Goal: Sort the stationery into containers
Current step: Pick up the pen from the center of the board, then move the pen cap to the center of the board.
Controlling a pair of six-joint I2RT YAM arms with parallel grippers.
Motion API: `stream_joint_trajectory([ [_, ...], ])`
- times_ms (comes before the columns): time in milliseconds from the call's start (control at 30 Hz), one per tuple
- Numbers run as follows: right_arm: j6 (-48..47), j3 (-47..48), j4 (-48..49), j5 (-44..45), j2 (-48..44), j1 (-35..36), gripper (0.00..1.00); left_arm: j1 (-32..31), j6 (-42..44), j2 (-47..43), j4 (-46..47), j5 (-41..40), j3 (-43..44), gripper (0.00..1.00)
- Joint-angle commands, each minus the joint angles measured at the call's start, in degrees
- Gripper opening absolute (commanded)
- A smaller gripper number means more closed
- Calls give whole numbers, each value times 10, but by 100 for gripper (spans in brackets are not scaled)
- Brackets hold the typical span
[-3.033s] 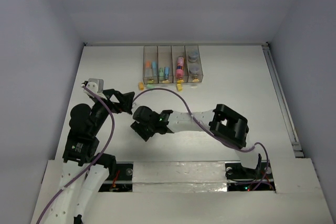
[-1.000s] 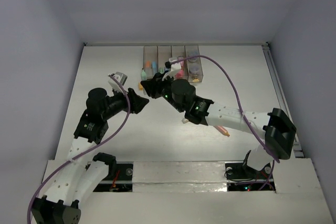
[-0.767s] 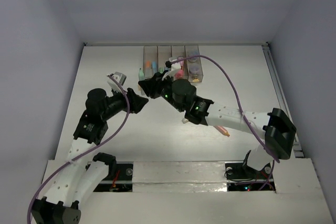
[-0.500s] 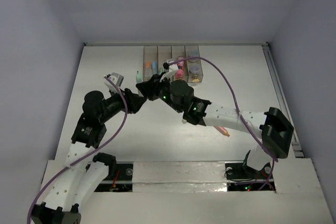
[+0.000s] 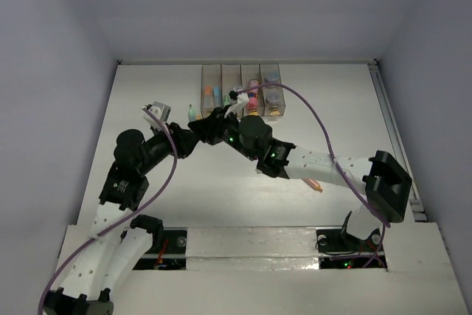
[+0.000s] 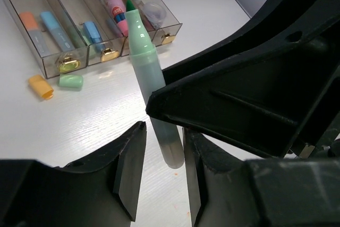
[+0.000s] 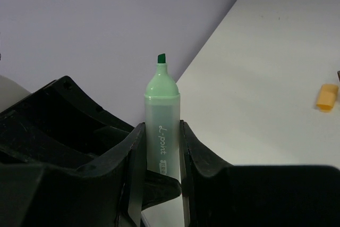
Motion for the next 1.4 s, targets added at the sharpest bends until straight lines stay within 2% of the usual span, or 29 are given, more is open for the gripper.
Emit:
stream_joint_trajectory([
  [0,21,-1,46,-34,-7,7,0,-2,3,-2,29,-7,2,28],
  [67,26,-7,56,-48,-8,7,0,-2,3,-2,26,-12,3,25],
  [167,34,-16,61,-60,-11,7,0,-2,7,-4,18,-28,8,0],
  [267,33,-23,50,-52,-22,7,0,-2,10,-12,14,-40,9,0],
  [300,27,-28,47,-47,-27,7,4,-2,11,-14,13,-40,9,0],
  [333,20,-29,41,-40,-37,7,9,-2,12,-17,11,-41,9,0],
  [367,13,-28,18,-38,-43,7,25,-2,15,-19,9,-43,9,0],
  [433,-4,-24,-11,-48,-55,-4,40,-2,16,-19,4,-42,10,0],
  [467,-10,-27,-26,-56,-71,-11,53,-2,15,-18,4,-38,10,0],
  [567,-27,-52,-47,-109,-109,-49,72,-2,15,-18,6,-33,10,0],
  [633,-39,-69,-51,-154,-130,-79,75,-2,17,-19,4,-36,12,0],
  [733,-69,-96,-69,-174,-157,-103,69,-2,18,-18,3,-37,14,0],
  [767,-75,-102,-72,-181,-160,-116,52,-2,17,-20,3,-37,15,0],
  [833,-98,-104,-83,-222,-143,-131,31,-2,18,-20,3,-37,16,0],
  [867,-105,-95,-114,-236,-128,-137,13,-2,18,-21,4,-37,16,0],
  [900,-131,-69,-129,-249,-111,-144,6,-2,18,-22,4,-36,16,0],
  [967,-161,-38,-159,-257,-48,-144,0,-2,18,-25,4,-33,16,0],
  [1033,-197,6,-202,-246,-8,-144,0,-2,18,-30,2,-31,15,0],
  [1133,-251,45,-204,-226,54,-144,8,-2,18,-41,2,-24,13,0],
  [1167,-266,59,-209,-221,70,-144,22,-2,17,-45,1,-23,12,0],
  [1233,-308,88,-226,-209,120,-144,35,-2,18,-49,2,-19,11,0],
  [1267,-320,117,-239,-195,136,-144,48,-2,18,-52,3,-16,11,0],
  [1333,-345,152,-260,-165,190,-144,58,-2,18,-53,6,-10,12,0],
  [1367,-349,180,-265,-157,206,-144,68,-2,18,-55,6,-9,13,0],
])
